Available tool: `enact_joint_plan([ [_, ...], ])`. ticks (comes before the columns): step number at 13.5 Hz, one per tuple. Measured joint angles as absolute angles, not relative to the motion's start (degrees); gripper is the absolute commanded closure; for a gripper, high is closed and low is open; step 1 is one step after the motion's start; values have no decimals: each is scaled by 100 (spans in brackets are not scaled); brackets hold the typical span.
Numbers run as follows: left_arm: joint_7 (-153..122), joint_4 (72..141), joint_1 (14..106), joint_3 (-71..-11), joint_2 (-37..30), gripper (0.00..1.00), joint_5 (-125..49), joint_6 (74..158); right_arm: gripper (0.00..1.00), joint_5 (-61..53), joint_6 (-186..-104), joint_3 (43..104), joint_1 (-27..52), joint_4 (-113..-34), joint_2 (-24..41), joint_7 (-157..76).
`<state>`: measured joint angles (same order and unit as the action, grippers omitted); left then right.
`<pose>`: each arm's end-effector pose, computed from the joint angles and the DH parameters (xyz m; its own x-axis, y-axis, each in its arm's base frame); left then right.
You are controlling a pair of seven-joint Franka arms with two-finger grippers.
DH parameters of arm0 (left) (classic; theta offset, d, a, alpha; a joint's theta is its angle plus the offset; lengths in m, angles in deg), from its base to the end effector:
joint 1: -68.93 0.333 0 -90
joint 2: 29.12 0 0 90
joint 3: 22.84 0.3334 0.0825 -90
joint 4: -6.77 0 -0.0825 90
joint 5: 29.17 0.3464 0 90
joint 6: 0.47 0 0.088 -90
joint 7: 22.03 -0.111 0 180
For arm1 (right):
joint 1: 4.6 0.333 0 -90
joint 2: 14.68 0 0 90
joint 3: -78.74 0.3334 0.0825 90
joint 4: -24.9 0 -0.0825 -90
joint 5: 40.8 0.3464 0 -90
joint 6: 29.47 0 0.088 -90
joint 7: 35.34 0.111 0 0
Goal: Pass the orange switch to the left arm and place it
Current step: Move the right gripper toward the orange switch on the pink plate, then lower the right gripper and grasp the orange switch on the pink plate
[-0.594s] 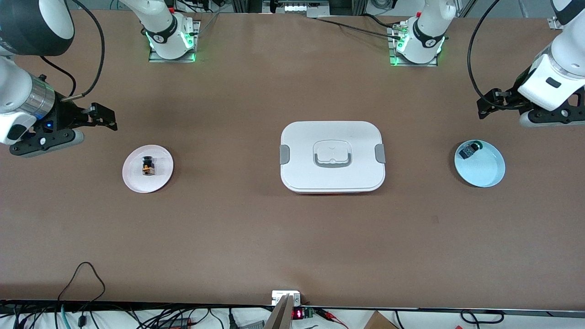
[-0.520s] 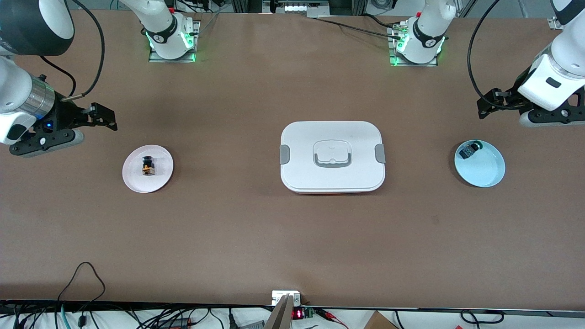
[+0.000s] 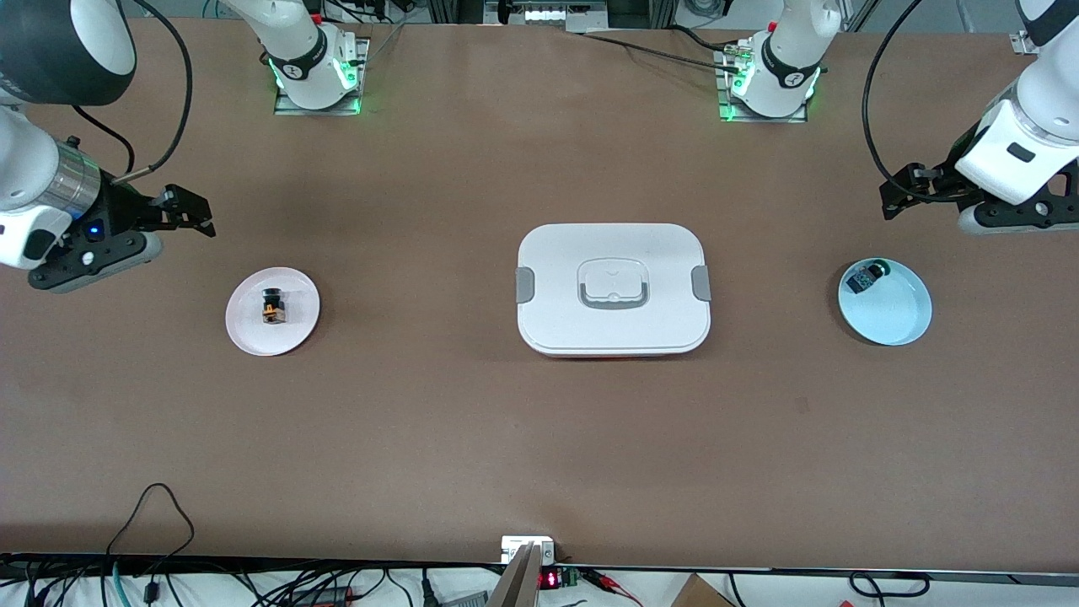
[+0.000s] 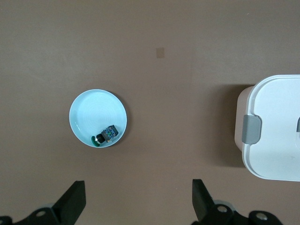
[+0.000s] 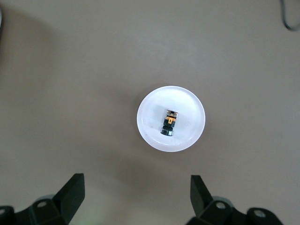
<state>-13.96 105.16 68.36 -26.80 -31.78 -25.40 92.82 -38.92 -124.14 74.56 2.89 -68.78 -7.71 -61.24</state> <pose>0.5020 -0.0336 0.6029 0.9978 0.0579 -0.0328 0.0553 -0.9957 -0.0740 0.5527 0.0376 0.5516 0.8705 0.4850 -0.0832 0.4808 -0.8743 -0.0664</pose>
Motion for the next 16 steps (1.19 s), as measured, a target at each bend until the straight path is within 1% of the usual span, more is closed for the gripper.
enact_joint_plan([
  [2,-1396,10516,6836,-2680,-3178,0,-2540,9282,0,-4000,-12431,7443,280,-6995,-656,-6963],
  [4,-1396,10516,6836,-2680,-3178,0,-2540,9282,0,-4093,-12747,7441,276,-7242,-477,-7926],
  [9,-1396,10517,6837,-2680,-3178,0,-2540,9282,0,-4124,-14619,7416,180,-8460,-100,-10333],
  [13,-1396,10517,6838,-2679,-3178,0,-2540,9282,0,-4123,-15555,7413,30,-9096,213,-11629],
  [16,-1396,10517,6838,-2679,-3178,0,-2540,9282,0,-4124,-16396,7413,12,-9618,311,-12004],
])
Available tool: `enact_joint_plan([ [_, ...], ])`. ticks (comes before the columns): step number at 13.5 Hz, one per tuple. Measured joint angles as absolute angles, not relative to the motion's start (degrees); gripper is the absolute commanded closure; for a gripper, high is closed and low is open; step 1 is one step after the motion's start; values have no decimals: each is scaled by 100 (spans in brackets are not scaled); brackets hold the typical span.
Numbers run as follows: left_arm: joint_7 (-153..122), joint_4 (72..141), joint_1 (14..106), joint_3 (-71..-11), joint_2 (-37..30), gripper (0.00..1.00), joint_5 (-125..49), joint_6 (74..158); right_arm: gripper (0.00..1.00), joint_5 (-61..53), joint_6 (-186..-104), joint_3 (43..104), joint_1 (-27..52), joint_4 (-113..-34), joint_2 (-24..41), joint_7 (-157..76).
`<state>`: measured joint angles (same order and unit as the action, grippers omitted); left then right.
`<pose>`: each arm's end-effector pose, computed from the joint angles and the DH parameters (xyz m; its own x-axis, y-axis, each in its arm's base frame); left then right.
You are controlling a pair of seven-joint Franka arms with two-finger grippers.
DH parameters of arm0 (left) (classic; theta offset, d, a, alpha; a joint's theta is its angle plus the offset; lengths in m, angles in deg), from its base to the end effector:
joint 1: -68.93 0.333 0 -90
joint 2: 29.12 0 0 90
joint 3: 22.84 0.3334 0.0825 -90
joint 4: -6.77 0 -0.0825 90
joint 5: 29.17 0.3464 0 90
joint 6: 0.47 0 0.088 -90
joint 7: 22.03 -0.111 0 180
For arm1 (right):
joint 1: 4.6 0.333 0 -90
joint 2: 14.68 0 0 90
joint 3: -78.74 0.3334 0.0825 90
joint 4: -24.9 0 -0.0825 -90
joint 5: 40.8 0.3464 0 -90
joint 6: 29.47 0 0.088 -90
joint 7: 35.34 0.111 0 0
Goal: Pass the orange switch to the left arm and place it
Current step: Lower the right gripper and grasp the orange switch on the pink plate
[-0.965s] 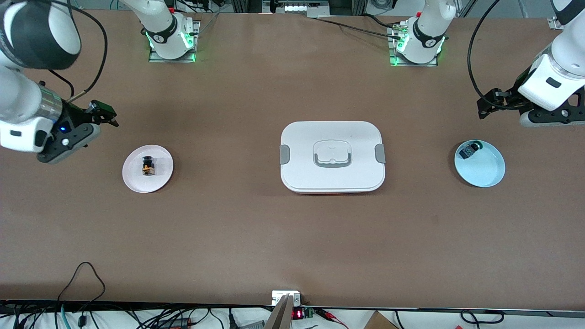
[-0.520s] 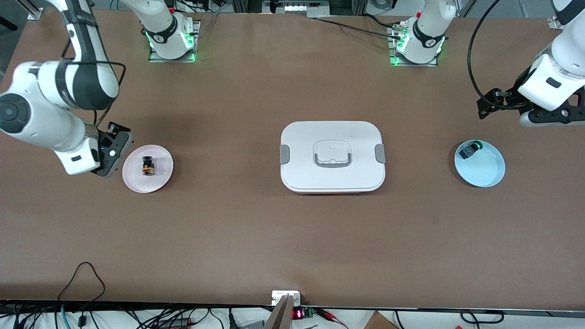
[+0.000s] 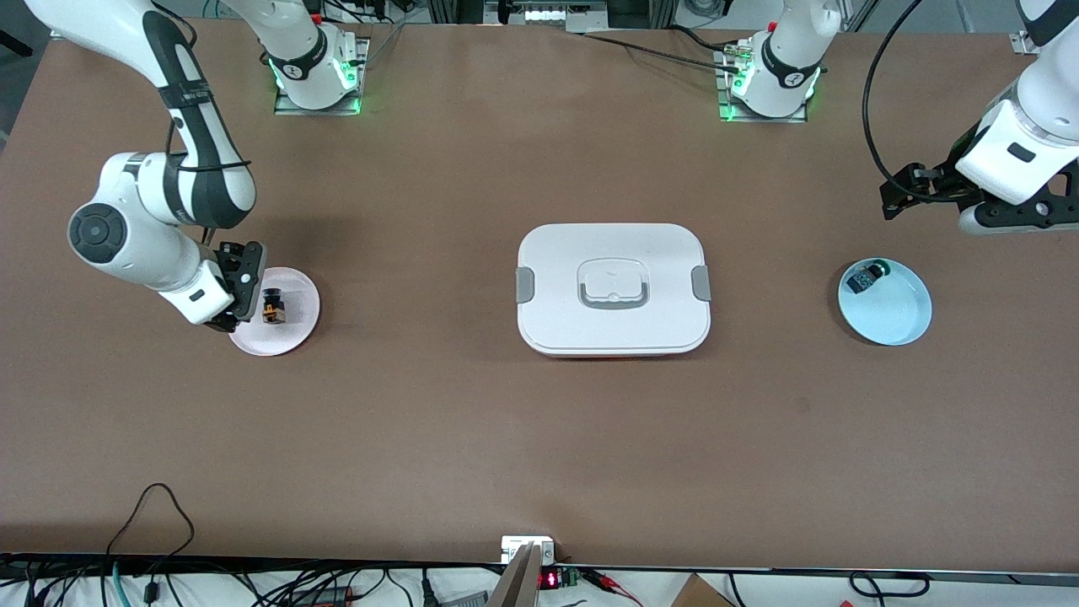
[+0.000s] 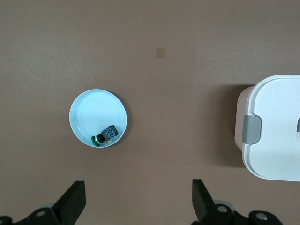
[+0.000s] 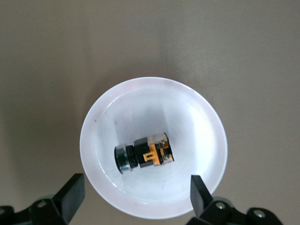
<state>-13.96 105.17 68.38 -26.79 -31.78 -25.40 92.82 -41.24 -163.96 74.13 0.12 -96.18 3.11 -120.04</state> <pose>0.5020 -0.0334 0.6028 0.9977 0.0584 -0.0329 0.0559 -0.9957 -0.0740 0.5497 0.0023 0.3017 0.0806 0.9961 -0.0365 0.9939 -0.0831 -0.0725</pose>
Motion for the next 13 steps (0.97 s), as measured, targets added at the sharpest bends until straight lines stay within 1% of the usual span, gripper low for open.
enact_joint_plan([
  [3,-1396,10517,6838,-2679,-3178,0,-2540,9282,0,-4123,-17097,7413,-3,-9984,388,-12366],
  [6,-1396,10517,6838,-2679,-3178,0,-2540,9282,0,-4123,-17521,7413,-69,-10048,636,-12643],
  [13,-1396,10517,6838,-2679,-3178,0,-2540,9282,0,-4122,-17656,7416,-126,-10048,814,-12680],
])
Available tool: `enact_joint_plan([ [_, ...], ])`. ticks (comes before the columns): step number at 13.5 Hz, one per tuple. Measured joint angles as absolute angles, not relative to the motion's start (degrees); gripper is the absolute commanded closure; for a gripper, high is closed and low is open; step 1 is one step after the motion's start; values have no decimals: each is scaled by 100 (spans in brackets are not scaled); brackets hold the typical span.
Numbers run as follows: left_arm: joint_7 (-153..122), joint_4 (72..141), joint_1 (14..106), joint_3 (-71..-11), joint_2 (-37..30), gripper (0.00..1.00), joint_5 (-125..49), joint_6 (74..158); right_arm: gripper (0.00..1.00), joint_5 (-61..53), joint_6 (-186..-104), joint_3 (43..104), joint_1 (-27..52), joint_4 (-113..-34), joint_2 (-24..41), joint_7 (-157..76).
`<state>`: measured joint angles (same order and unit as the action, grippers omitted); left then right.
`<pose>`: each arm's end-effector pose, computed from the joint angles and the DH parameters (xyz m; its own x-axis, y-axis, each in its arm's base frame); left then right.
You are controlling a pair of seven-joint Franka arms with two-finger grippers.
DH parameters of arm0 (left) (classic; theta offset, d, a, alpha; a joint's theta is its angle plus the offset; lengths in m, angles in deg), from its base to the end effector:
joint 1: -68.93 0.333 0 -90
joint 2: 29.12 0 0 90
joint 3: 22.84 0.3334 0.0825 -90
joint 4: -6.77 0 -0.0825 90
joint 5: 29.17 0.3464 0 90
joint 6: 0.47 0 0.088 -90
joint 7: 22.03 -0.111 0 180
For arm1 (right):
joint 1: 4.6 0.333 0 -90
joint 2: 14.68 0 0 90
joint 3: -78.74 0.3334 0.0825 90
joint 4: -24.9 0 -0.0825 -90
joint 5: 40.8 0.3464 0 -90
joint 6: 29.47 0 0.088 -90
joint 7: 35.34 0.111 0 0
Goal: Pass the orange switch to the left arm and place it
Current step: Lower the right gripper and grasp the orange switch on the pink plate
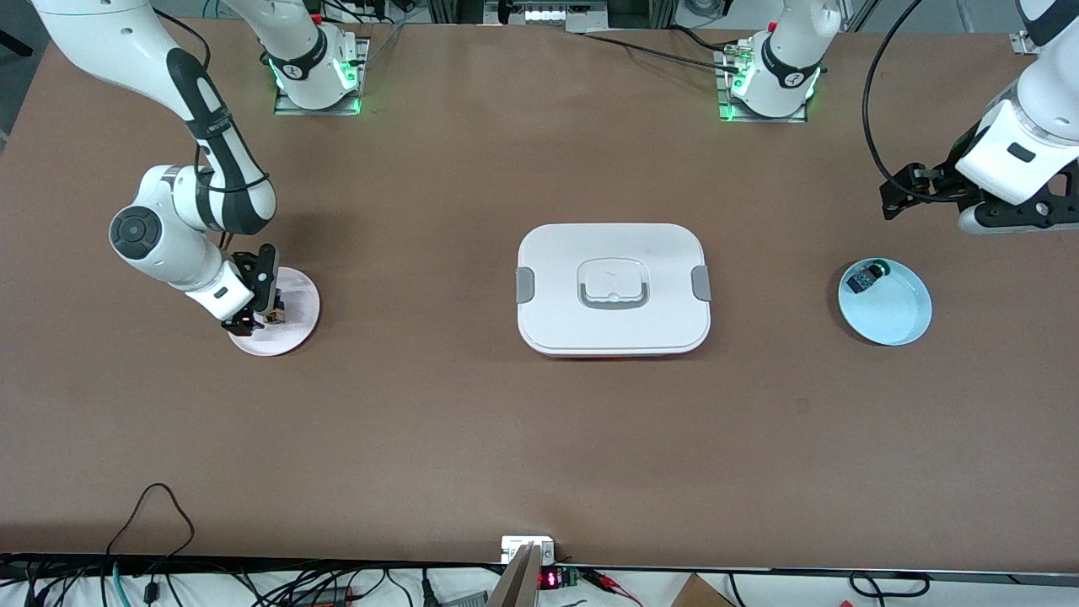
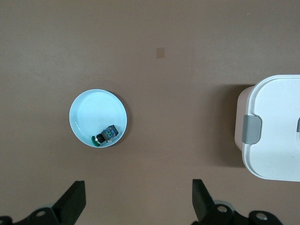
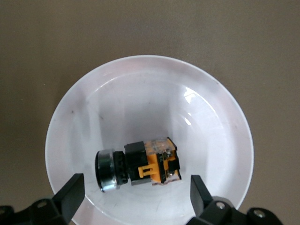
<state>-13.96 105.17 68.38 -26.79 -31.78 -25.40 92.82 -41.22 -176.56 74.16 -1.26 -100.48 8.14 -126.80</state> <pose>0.5020 -0.0334 0.6028 0.9977 0.0584 -0.0329 0.0559 -0.9957 -0.0740 0.5438 -0.0110 0.2454 -0.0163 0.9993 -0.0344 0.9997 0.0156 -0.0193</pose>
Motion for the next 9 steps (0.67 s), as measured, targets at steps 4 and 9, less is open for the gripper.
enact_joint_plan([
  [4,-1396,10517,6838,-2679,-3178,0,-2540,9282,0,-4092,-17703,7435,-127,-10048,897,-12680],
  [9,-1396,10517,6838,-2679,-3178,0,-2540,9282,5,-4067,-17760,7524,-126,-10048,927,-12680],
])
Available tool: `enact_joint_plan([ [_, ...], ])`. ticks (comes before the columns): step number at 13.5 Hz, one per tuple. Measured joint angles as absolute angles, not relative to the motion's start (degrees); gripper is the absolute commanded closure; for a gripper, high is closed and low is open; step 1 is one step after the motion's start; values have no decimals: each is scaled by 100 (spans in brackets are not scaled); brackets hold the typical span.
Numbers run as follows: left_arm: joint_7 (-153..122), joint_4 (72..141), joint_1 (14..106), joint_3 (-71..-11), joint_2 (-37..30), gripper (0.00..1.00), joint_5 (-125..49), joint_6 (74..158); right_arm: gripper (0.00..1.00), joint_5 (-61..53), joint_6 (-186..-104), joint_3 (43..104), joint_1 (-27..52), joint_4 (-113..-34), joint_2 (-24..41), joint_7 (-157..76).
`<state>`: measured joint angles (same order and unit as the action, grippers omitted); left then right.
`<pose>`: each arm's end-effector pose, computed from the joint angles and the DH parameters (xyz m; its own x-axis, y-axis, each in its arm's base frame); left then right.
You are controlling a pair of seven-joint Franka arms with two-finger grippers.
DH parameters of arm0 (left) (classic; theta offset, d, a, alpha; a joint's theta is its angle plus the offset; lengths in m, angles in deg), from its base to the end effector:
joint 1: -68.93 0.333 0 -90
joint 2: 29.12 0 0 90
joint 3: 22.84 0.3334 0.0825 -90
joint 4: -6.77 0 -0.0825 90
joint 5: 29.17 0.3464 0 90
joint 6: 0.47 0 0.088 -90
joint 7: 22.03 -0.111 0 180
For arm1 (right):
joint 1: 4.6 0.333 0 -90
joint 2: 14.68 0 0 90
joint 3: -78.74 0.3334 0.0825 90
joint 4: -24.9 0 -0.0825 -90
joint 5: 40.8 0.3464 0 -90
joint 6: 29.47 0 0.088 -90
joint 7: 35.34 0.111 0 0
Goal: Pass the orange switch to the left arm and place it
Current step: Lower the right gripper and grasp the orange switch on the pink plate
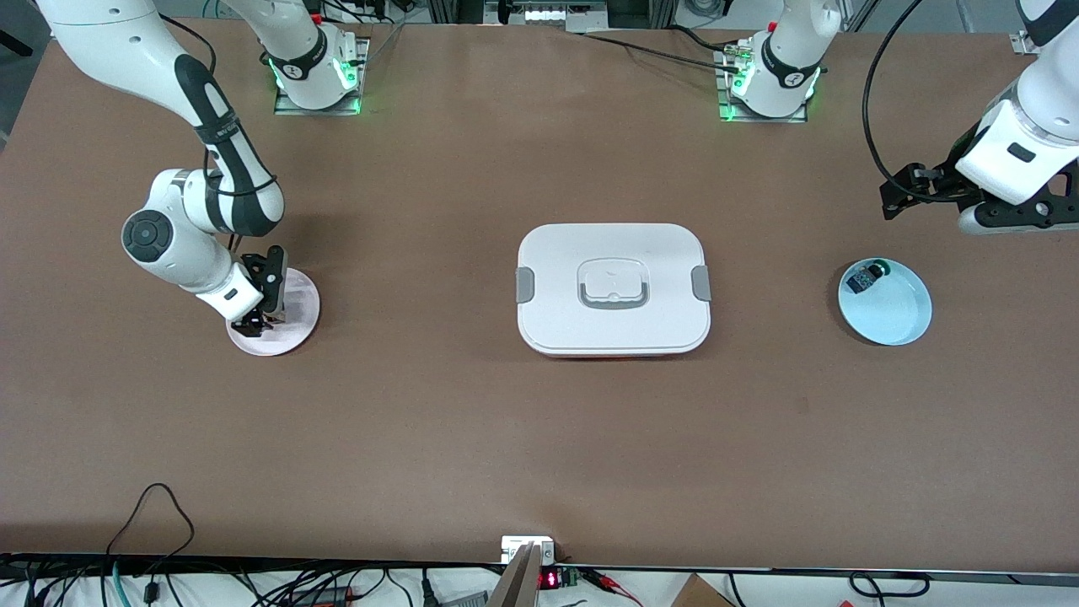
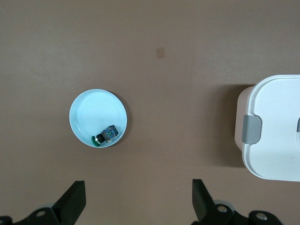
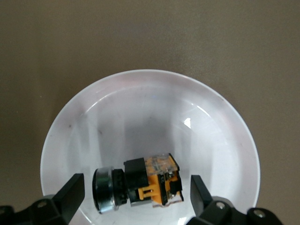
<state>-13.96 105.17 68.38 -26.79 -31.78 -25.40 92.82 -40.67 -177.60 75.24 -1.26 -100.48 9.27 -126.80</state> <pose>0.5020 -0.0334 0.6028 0.9977 0.0584 -0.0329 0.0559 -0.9957 -0.0740 0.5441 -0.0011 0.2359 -0.0260 0.9994 -0.0231 0.9995 0.0255 -0.0208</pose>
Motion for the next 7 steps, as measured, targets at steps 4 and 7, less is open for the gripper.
enact_joint_plan([
  [4,-1396,10517,6838,-2679,-3178,0,-2540,9282,24,-4061,-17822,7524,-127,-10048,973,-12680],
  [7,-1396,10517,6838,-2679,-3178,0,-2540,9282,45,-4060,-17828,7524,-127,-10046,967,-12680],
])
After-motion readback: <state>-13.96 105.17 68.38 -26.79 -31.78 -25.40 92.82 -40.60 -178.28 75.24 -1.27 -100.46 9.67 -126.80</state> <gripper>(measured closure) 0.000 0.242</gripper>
